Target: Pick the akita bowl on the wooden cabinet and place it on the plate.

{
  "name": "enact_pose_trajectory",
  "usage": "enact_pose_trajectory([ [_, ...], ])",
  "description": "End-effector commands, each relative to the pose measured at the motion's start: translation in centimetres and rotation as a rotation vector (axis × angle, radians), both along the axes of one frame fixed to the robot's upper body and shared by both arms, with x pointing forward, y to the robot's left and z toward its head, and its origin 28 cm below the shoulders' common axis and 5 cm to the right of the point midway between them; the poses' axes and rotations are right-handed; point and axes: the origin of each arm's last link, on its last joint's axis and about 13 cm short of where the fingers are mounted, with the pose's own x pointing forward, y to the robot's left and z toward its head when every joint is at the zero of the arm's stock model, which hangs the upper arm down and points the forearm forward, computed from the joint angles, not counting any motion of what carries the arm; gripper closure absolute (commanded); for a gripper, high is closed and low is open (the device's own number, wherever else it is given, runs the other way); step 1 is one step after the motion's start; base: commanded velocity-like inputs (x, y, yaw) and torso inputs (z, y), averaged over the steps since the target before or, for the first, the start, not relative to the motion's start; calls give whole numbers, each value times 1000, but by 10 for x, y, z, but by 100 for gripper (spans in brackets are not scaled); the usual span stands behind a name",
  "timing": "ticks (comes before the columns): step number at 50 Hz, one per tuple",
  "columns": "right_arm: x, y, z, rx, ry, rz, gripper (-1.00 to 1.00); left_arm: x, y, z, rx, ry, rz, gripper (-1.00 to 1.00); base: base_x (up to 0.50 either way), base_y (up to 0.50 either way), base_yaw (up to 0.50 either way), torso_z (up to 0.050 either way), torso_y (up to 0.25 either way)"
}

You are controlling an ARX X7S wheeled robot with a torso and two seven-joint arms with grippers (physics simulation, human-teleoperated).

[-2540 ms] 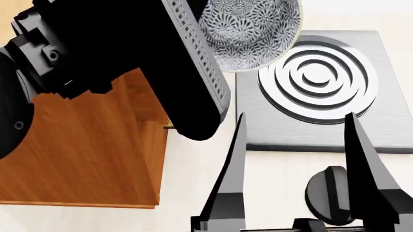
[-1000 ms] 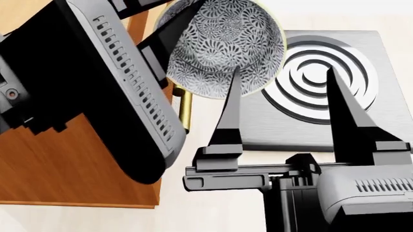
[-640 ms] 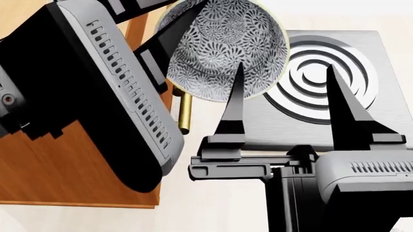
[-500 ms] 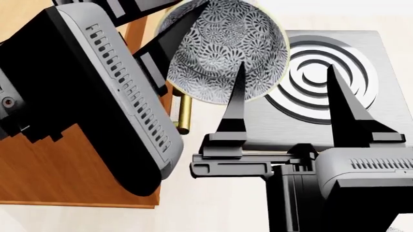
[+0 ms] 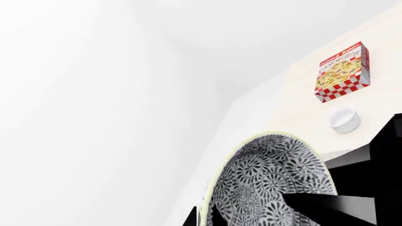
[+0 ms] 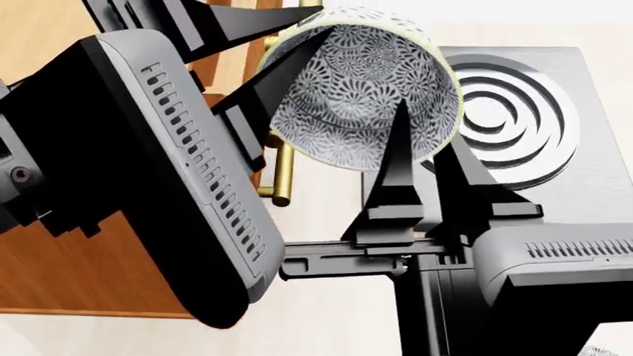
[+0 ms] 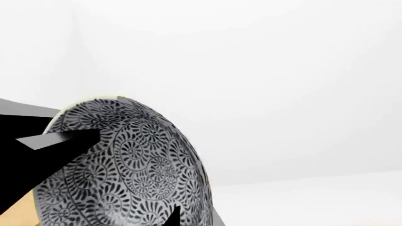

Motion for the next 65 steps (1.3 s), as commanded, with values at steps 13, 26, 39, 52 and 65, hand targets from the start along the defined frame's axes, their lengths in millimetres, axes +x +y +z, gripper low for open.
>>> enact_pose_trajectory([
  [13, -1, -4, 3, 6, -19, -61, 100, 4, 5, 6, -38, -55, 60, 100, 0, 0, 0, 0, 0],
  [26, -3, -4, 5, 18, -36, -79, 100, 4, 5, -4, 33, -50, 55, -100, 0, 0, 0, 0, 1],
  [39, -4, -8, 7, 39, -50, -121, 100, 5, 7, -3, 7, -62, 76, -100, 0, 0, 0, 1, 0],
  [52, 1, -19, 10, 102, -43, -248, 100, 4, 9, 0, -9, -67, 83, -100, 0, 0, 0, 0, 1],
  [65, 2, -29, 15, 177, -3, -390, 100, 6, 9, 0, -26, -71, 97, -100, 0, 0, 0, 0, 0],
])
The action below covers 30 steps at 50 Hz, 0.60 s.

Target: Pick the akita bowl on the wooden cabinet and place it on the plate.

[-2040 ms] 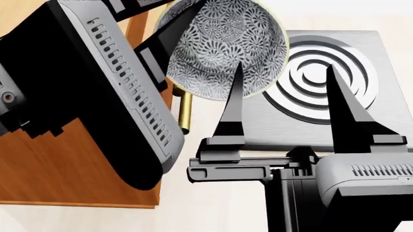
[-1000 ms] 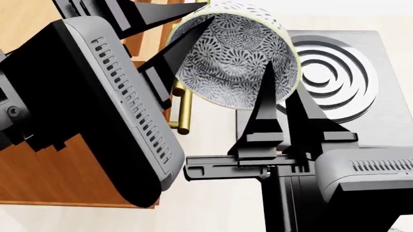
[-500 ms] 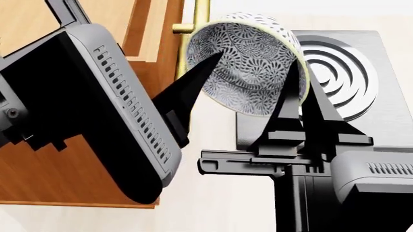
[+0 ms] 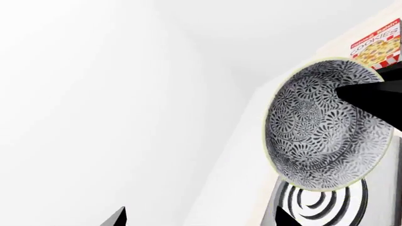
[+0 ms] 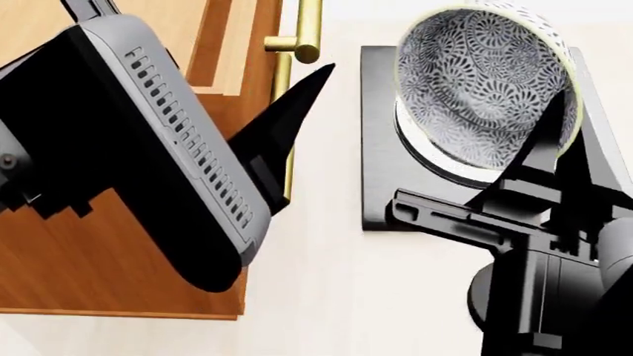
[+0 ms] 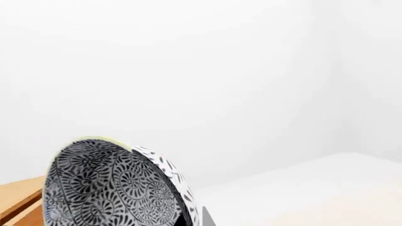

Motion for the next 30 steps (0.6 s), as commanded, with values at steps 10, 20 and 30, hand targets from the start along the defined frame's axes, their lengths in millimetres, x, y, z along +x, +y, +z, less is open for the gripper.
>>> enact_pose_trajectory([
  [10, 0, -18, 10, 20, 74, -250, 100, 2, 2, 0, -28, -8, 22, -100, 0, 0, 0, 0, 1],
  [20, -9, -29, 17, 51, 19, -364, 100, 2, 2, -1, -32, -10, 24, -100, 0, 0, 0, 0, 0],
  [30, -19, -40, 23, 250, 5, -363, 100, 1, 2, 2, -34, -13, 24, -100, 0, 0, 0, 0, 0],
])
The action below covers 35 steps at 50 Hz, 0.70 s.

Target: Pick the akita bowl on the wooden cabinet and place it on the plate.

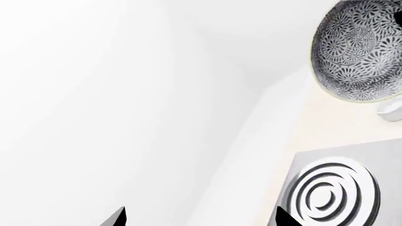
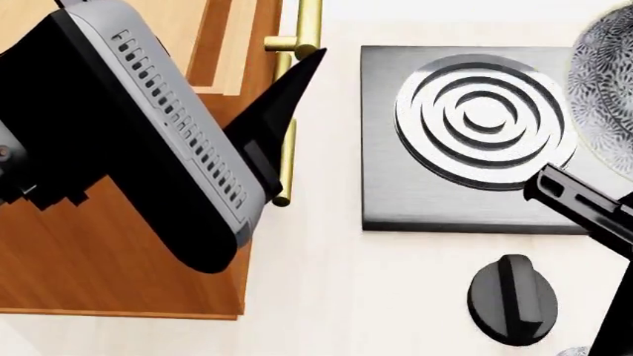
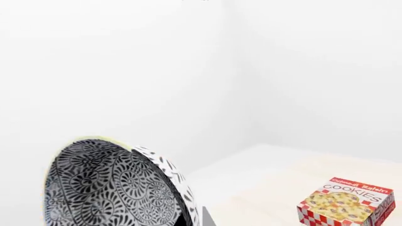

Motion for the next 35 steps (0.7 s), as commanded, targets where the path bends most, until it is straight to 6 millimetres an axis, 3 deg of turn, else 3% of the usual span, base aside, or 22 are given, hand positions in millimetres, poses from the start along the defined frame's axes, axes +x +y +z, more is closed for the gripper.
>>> enact_pose_trajectory([
  [1, -12, -13, 10, 155, -76, -59, 100, -1, 0, 2, -4, -2, 2, -100, 0, 0, 0, 0, 0],
  [20, -21, -32, 9, 248, -95, -115, 100, -2, 1, -1, -4, 20, 3, -100, 0, 0, 0, 1, 1],
  [35, -36, -49, 12, 520, -195, 6, 100, -2, 2, -1, -8, 16, 4, -100, 0, 0, 0, 0, 1],
])
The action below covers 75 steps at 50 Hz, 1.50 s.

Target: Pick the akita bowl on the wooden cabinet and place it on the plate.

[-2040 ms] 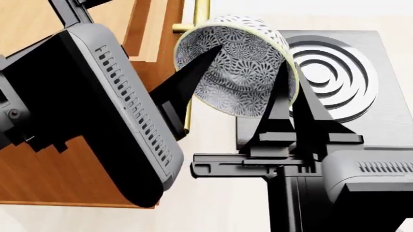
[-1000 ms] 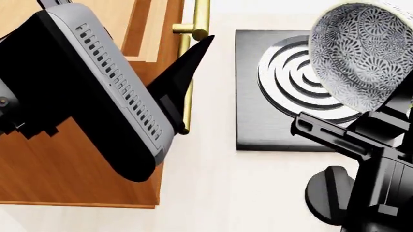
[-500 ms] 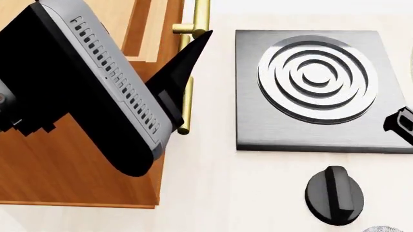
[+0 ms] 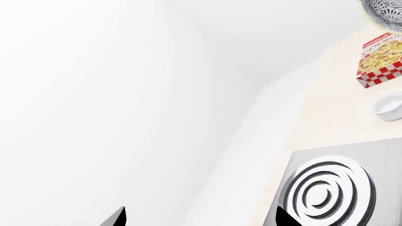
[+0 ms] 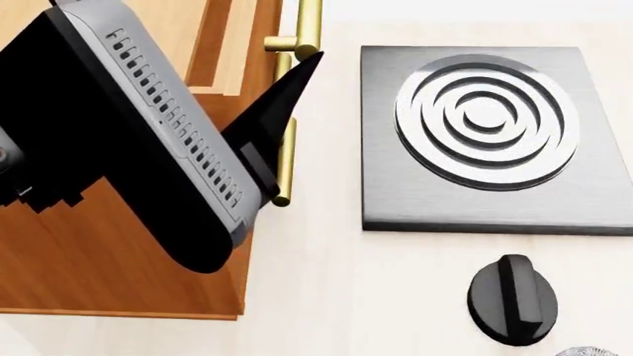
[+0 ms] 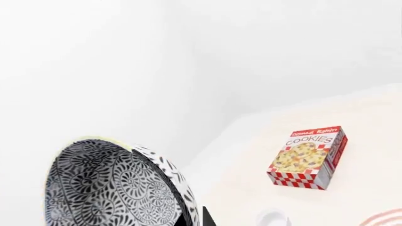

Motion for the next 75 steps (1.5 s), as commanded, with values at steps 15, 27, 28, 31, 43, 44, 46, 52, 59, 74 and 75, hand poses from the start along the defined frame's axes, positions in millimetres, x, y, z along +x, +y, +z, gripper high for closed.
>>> enact_pose_trajectory([
  [15, -19, -30, 9, 321, -183, 67, 100, 0, 2, -2, -8, -4, 7, -100, 0, 0, 0, 0, 0],
  [27, -19, -44, 12, 301, -154, 6, 100, 1, 1, -1, -9, -7, 4, -100, 0, 0, 0, 0, 0],
  [28, -19, -45, 12, 302, -154, 5, 100, 1, 1, -1, -10, -5, 4, -100, 0, 0, 0, 0, 0],
  [31, -18, -48, 11, 300, -142, -8, 100, 1, 1, -2, -10, -6, 4, -100, 0, 0, 0, 0, 3],
  [43, -9, -60, 9, 295, -81, -53, 100, 1, 2, -5, -15, 0, 6, -100, 0, 0, 0, 1, 0],
  [44, -8, -60, 8, 295, -77, -57, 100, 2, 3, -5, -15, 0, 6, -100, 0, 0, 0, 0, 0],
  [46, -6, -63, 8, 303, -66, -61, 100, 1, 3, -5, -15, -1, 7, -100, 0, 0, 0, 0, 0],
  [52, -2, -69, 5, 304, -35, -85, 100, 2, 4, -7, -19, 2, 9, -100, 0, 0, 0, 0, 0],
  [59, 3, -80, -9, 340, 14, -132, 100, 2, 4, -8, -18, 2, 10, -100, 0, 0, 0, 0, 0],
  [74, 12, -90, -15, 416, 104, -144, 100, 3, 4, -8, -25, 5, 9, -100, 0, 0, 0, 0, 1],
  [75, 12, -90, -15, 420, 114, -144, 100, 3, 4, -8, -24, 5, 9, -100, 0, 0, 0, 0, 0],
])
